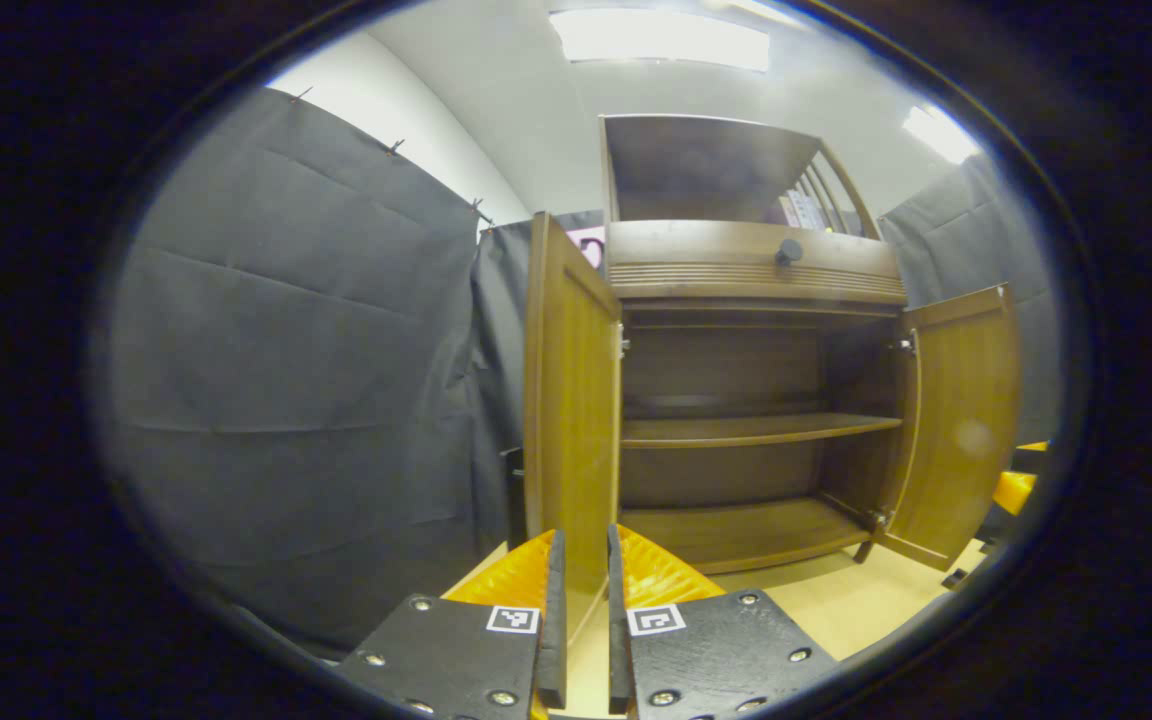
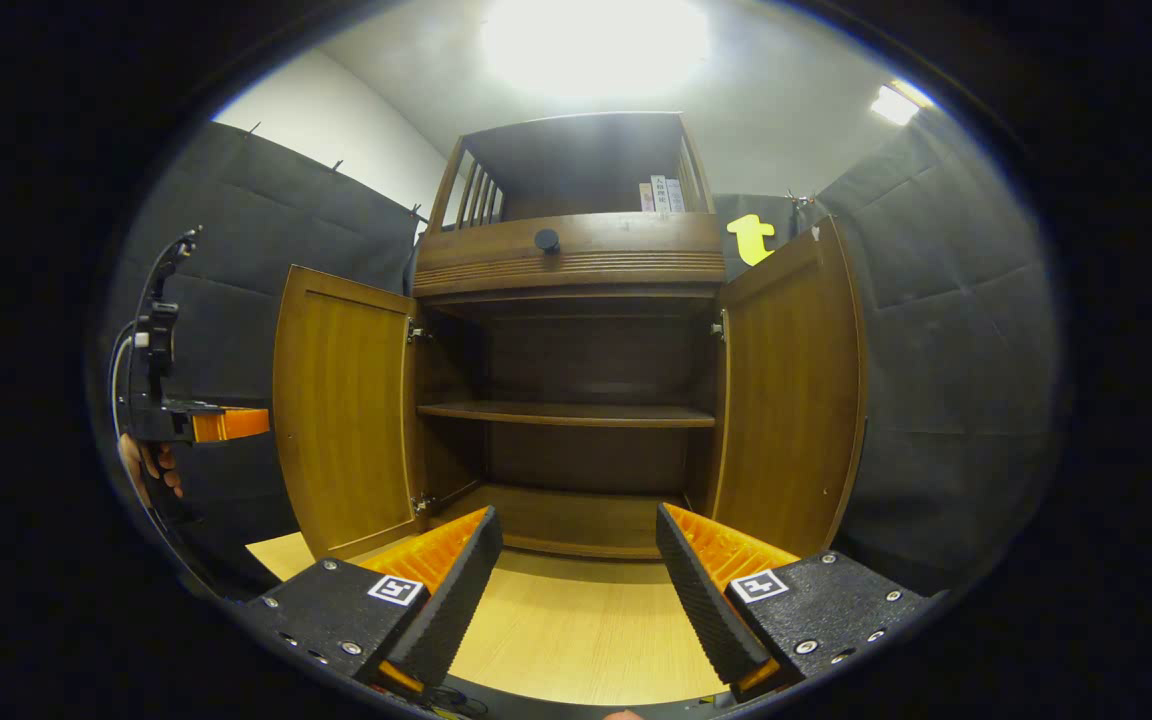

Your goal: Open the right door of the double-door shoe cabinet with the right hand, and open the left door with the left hand.

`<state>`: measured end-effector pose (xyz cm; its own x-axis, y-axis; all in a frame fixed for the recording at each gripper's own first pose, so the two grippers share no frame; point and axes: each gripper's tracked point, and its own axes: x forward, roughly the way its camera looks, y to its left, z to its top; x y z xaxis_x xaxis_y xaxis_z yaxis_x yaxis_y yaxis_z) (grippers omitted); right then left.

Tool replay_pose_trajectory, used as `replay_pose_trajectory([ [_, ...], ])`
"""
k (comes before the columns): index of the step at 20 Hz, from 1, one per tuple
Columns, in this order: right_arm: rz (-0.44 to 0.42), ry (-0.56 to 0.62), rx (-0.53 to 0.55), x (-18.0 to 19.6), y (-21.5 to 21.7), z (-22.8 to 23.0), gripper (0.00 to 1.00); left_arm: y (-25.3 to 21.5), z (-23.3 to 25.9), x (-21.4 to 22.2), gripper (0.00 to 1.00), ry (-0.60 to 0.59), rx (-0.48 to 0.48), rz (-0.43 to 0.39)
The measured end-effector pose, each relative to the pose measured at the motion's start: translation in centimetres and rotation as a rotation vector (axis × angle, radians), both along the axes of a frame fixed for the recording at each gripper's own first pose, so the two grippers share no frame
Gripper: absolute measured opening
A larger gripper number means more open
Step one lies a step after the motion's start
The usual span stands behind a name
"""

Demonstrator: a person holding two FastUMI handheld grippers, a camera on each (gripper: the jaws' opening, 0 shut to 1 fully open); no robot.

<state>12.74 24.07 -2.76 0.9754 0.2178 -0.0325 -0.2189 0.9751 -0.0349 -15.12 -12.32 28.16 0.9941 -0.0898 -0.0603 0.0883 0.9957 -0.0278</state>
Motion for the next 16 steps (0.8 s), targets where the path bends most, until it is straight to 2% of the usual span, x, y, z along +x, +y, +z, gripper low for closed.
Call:
replay_pose_trajectory([
  [1,-0.008,-0.002,0.005,0.2,-0.4,0.2,0.95,-0.8,0.4,-0.4,0.17,-0.002,-0.003,-0.01],
  [2,-0.017,-0.007,0.011,0.3,-0.7,0.4,0.95,-1.5,0.5,-1.2,0.22,-0.006,-0.008,-0.023],
  [3,-0.027,-0.011,0.014,0.4,-1.1,0.6,0.95,-2.2,0.7,-1.7,0.22,-0.008,-0.012,-0.029],
  [4,-0.037,-0.015,0.016,0.4,-1.5,0.6,0.96,-2.3,0.7,-2.2,0.17,-0.012,-0.013,-0.033],
  [5,-0.045,-0.017,0.017,0.3,-1.7,0.7,0.96,-2.7,0.8,-2.4,0.22,-0.017,-0.01,-0.035],
  [8,-0.068,-0.015,0.026,0.2,-2.6,0.5,0.95,-3.9,0.6,-3.8,0.22,-0.024,0.0,-0.031],
  [9,-0.074,-0.012,0.029,0.1,-2.7,0.3,0.95,-4.2,0.6,-4.2,0.12,-0.027,0.006,-0.029],
  [12,-0.086,-0.004,0.035,-0.2,-3.1,-0.1,0.94,-4.1,0.1,-5.3,0.22,-0.033,0.018,-0.017],
  [13,-0.088,0.0,0.038,-0.3,-3.1,-0.2,0.94,-4.1,0.0,-5.3,0.17,-0.034,0.019,-0.016],
  [16,-0.095,-0.004,0.048,-0.4,-3.2,-0.1,0.96,-4.0,-0.2,-5.9,0.27,-0.043,0.029,-0.011],
])
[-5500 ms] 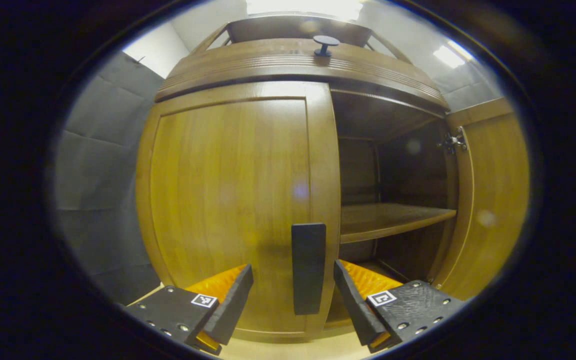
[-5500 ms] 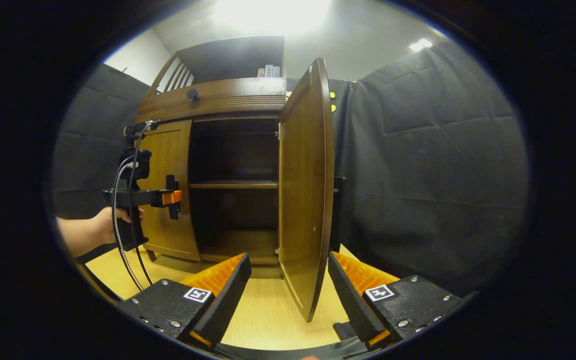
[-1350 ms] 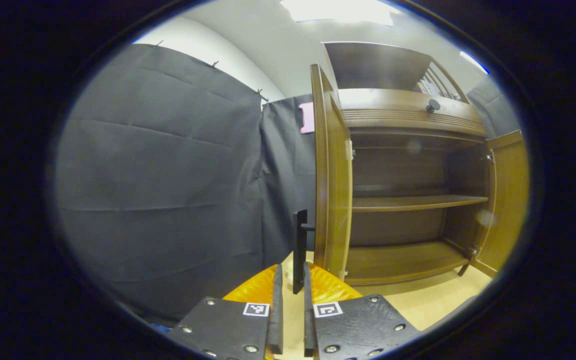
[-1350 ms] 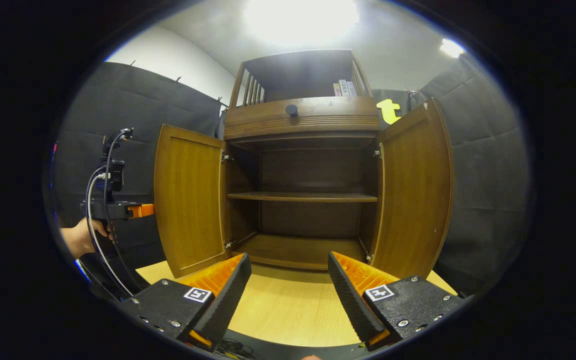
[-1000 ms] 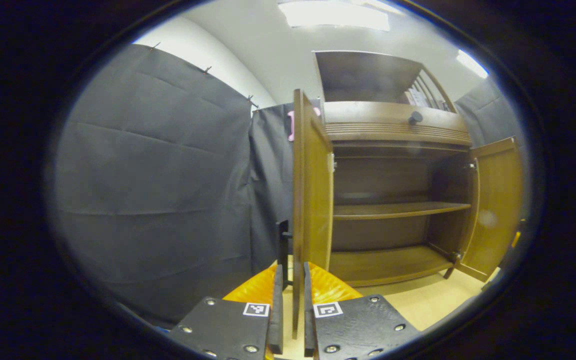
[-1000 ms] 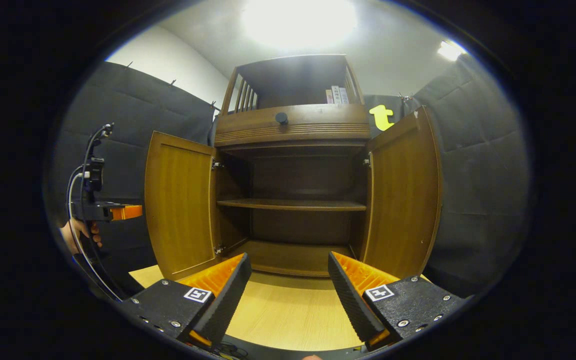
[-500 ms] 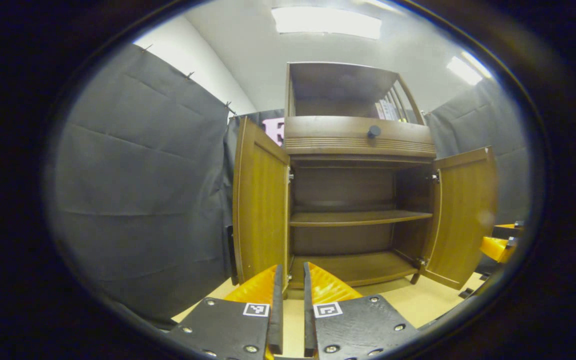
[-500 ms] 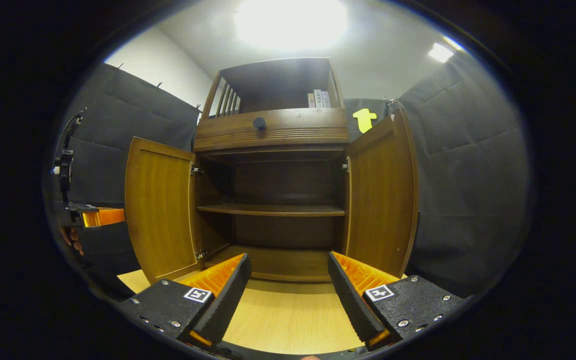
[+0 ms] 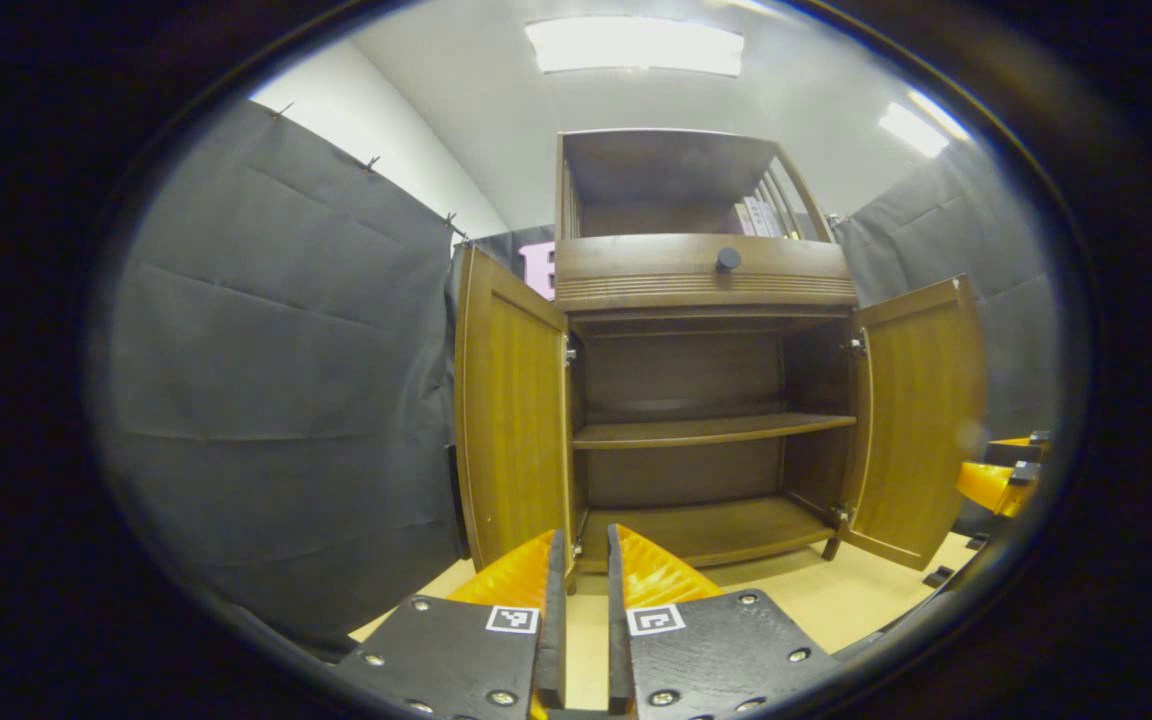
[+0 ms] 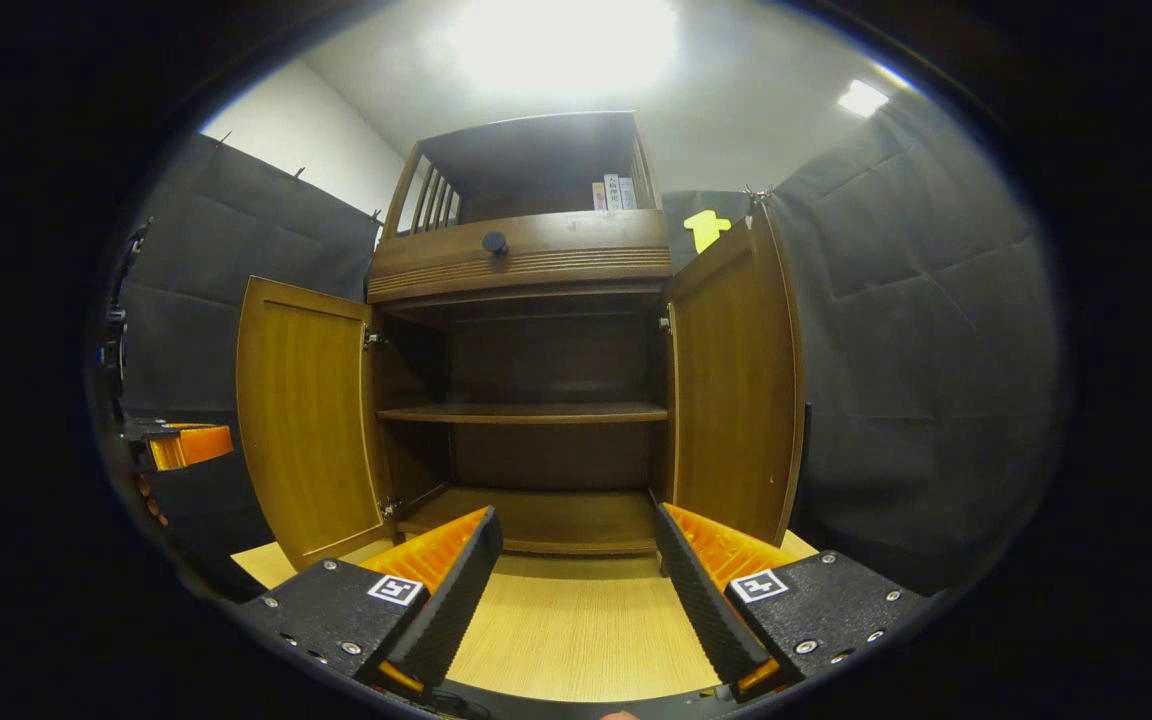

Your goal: Open the right door of the double-door shoe cabinet with the right hand, and open the left door with the left hand.

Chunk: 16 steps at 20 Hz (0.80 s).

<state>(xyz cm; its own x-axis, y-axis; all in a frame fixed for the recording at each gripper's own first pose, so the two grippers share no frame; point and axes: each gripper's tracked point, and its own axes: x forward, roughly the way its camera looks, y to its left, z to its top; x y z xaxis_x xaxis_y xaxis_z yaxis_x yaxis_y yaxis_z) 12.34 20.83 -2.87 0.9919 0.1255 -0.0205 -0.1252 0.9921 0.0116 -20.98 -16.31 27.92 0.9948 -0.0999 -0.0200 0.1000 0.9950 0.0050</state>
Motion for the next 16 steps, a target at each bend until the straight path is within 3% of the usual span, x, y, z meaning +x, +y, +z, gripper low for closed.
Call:
replay_pose_trajectory([
  [3,-0.001,-0.009,0.002,-0.1,0.1,0.3,0.95,-0.2,-0.1,-0.2,0.4,-0.01,0.0,0.006],
  [9,0.003,-0.013,0.001,-0.2,0.1,0.4,0.95,0.0,-0.9,-1.5,0.94,-0.011,0.016,0.019],
  [16,-0.023,-0.021,-0.007,0.0,-0.6,0.7,0.95,-0.3,-1.2,-1.9,0.94,-0.029,0.01,0.023],
])
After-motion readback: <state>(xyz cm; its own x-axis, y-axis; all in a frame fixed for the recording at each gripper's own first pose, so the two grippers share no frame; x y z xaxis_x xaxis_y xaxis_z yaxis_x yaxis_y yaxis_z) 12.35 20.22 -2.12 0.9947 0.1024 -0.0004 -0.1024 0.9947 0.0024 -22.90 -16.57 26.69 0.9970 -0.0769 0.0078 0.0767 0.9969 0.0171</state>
